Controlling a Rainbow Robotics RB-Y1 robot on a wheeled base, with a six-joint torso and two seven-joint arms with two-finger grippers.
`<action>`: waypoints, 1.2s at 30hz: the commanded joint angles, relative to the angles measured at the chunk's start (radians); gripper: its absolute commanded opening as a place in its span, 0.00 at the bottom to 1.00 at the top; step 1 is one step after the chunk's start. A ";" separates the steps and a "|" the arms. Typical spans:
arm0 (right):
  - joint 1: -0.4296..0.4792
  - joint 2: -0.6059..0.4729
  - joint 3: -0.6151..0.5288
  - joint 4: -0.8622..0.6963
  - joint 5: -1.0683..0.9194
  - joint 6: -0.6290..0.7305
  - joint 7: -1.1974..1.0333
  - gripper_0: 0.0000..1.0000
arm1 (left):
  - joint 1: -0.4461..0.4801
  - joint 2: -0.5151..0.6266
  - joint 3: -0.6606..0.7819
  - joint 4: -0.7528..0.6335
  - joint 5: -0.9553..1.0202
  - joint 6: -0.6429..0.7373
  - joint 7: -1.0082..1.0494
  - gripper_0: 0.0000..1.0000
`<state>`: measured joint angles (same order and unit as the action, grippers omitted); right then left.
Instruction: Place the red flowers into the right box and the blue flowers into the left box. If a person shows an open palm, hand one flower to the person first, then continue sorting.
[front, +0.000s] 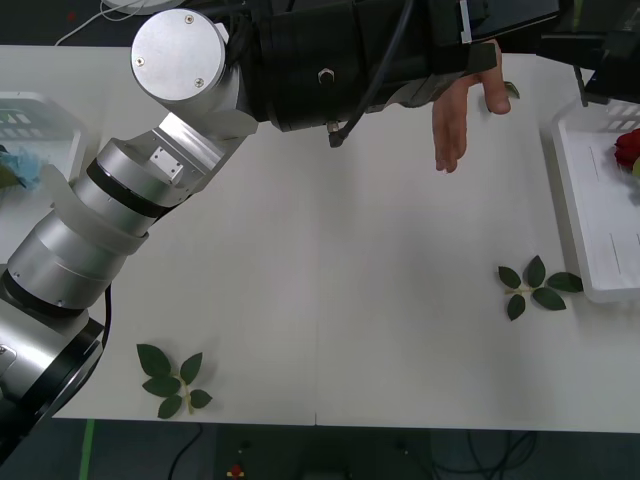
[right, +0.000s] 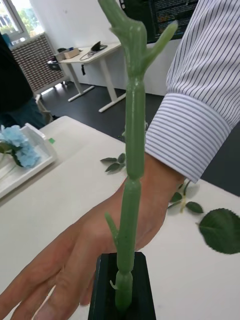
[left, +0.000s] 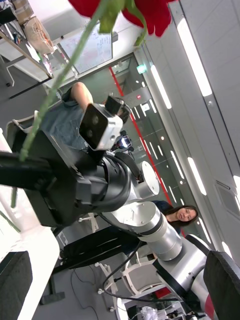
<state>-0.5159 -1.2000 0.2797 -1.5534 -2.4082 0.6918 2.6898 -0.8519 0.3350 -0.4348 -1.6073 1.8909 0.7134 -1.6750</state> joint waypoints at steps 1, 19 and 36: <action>-0.059 0.054 -0.025 0.001 0.083 -0.075 0.015 0.00 | -0.044 -0.017 -0.005 -0.011 0.013 -0.011 -0.077 1.00; -0.185 0.117 0.168 0.001 0.098 -0.497 0.015 0.00 | -0.044 -0.017 -0.005 -0.011 0.013 -0.011 -0.077 1.00; -0.187 0.119 0.173 -0.001 0.101 -0.529 0.015 0.00 | -0.044 -0.017 -0.005 -0.011 0.013 -0.011 -0.077 1.00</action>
<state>-0.6577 -1.0962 0.4504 -1.5495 -2.3176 0.1757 2.6898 -0.8519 0.3350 -0.4348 -1.6069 1.8911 0.7133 -1.6751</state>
